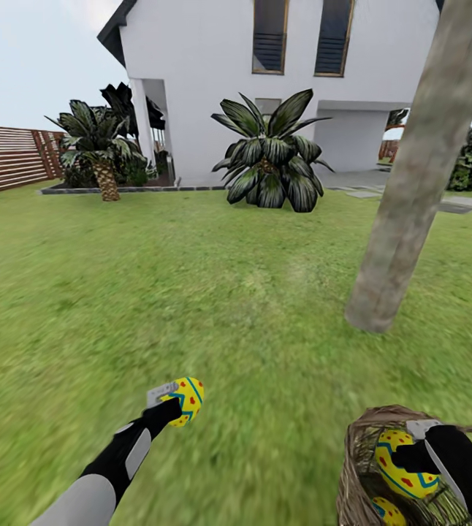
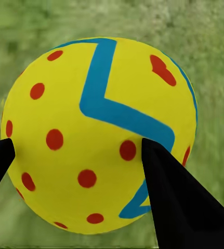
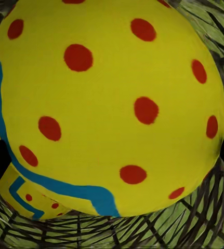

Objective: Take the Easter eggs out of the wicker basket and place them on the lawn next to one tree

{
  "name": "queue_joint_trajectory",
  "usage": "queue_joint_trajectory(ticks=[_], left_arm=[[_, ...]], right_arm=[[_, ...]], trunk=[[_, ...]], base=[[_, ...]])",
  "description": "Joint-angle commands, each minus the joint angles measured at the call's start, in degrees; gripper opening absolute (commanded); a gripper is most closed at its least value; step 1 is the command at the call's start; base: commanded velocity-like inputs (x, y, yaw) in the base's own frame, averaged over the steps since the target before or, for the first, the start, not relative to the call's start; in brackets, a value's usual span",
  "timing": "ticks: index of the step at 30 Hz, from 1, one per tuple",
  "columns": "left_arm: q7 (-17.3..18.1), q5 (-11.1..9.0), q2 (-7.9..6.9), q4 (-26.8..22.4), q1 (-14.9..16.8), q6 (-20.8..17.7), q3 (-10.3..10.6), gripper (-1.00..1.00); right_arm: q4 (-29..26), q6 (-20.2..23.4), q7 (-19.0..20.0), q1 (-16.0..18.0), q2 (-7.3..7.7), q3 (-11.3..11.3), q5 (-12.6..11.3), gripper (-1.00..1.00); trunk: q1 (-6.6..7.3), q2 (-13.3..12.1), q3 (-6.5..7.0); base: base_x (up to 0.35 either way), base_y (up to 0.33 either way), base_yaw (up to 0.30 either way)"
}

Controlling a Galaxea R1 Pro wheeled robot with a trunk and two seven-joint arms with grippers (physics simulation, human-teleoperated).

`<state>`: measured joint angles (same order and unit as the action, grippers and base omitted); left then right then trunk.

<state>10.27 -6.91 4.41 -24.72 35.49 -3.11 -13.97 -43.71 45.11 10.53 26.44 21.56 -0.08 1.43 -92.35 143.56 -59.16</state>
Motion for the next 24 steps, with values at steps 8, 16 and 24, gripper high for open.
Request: queue_joint_trajectory(ticks=[8,16,24], left_arm=[[1.8,-0.5,0.43,0.7,0.0,-0.3,-0.4,-1.00],[1.9,-0.5,0.43,0.7,0.0,-0.2,-0.4,-1.00],[1.9,-0.6,0.25,0.3,0.0,-0.1,-0.4,-1.00]], right_arm=[[-0.1,0.2,0.2,0.0,-0.20,0.0,0.4,-1.00],[-0.1,0.2,0.2,0.0,-0.22,0.0,0.4,-1.00],[-0.1,0.2,0.3,0.0,-0.14,-0.1,0.3,-1.00]], trunk=[[0.24,-0.1,1.72],[0.29,-0.1,2.16],[0.29,-0.1,2.16]], base=[[-0.260,0.000,0.000],[-0.003,0.000,0.000],[0.000,0.000,0.000]])
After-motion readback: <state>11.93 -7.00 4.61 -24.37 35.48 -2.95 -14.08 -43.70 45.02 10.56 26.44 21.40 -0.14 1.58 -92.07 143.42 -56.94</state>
